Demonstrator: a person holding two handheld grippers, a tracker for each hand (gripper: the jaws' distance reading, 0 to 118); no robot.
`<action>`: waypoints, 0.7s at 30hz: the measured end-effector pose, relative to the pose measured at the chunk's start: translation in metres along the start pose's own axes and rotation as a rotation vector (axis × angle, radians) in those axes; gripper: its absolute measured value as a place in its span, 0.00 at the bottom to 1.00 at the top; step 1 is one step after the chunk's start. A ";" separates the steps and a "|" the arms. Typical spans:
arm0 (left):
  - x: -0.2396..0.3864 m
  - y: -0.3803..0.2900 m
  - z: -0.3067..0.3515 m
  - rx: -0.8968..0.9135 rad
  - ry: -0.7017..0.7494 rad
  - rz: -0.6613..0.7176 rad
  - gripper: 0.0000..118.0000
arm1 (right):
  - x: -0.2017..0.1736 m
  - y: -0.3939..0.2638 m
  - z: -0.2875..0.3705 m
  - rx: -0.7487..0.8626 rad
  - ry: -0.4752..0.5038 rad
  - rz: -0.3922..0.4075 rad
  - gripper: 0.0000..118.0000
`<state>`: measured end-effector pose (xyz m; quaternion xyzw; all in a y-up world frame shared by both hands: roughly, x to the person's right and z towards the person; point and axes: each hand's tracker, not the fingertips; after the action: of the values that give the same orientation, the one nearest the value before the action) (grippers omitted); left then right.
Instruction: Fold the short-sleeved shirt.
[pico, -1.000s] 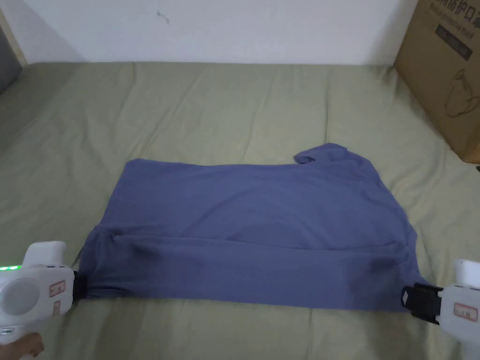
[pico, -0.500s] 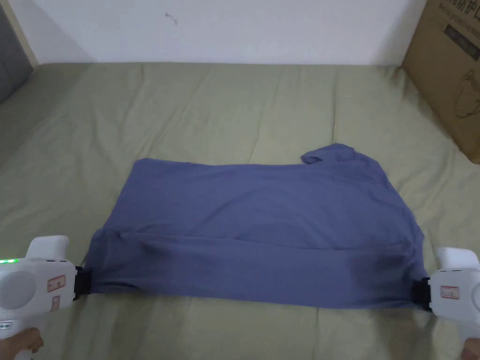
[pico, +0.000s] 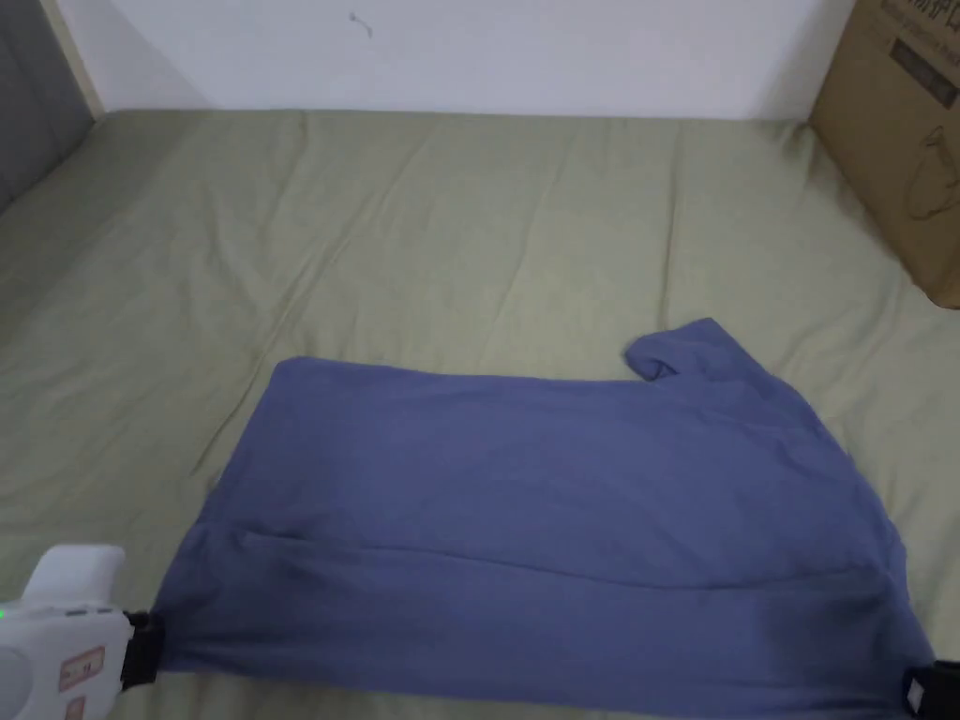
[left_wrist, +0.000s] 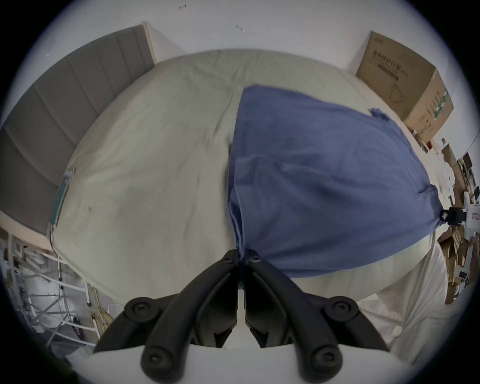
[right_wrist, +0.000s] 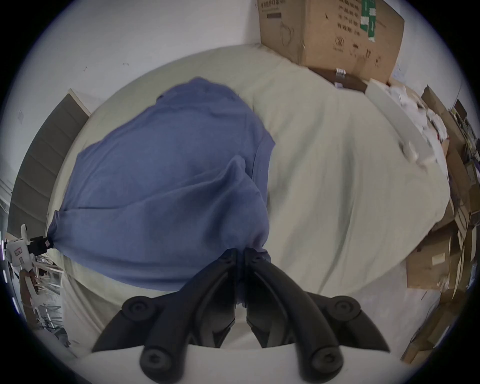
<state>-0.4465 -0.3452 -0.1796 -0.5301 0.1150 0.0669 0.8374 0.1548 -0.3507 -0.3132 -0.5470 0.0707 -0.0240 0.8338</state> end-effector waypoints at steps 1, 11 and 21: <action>0.000 -0.008 -0.005 -0.008 -0.009 0.008 0.02 | 0.001 -0.009 -0.005 0.001 -0.004 0.001 0.04; 0.004 0.008 0.018 0.110 0.043 0.029 0.77 | -0.007 0.009 0.025 0.129 -0.069 0.043 0.58; 0.048 0.036 0.033 0.159 -0.106 0.028 0.00 | -0.034 0.016 0.026 0.181 -0.033 0.081 0.00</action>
<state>-0.4048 -0.3004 -0.2104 -0.4561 0.0826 0.0972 0.8807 0.1242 -0.3169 -0.3149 -0.4664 0.0767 0.0123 0.8812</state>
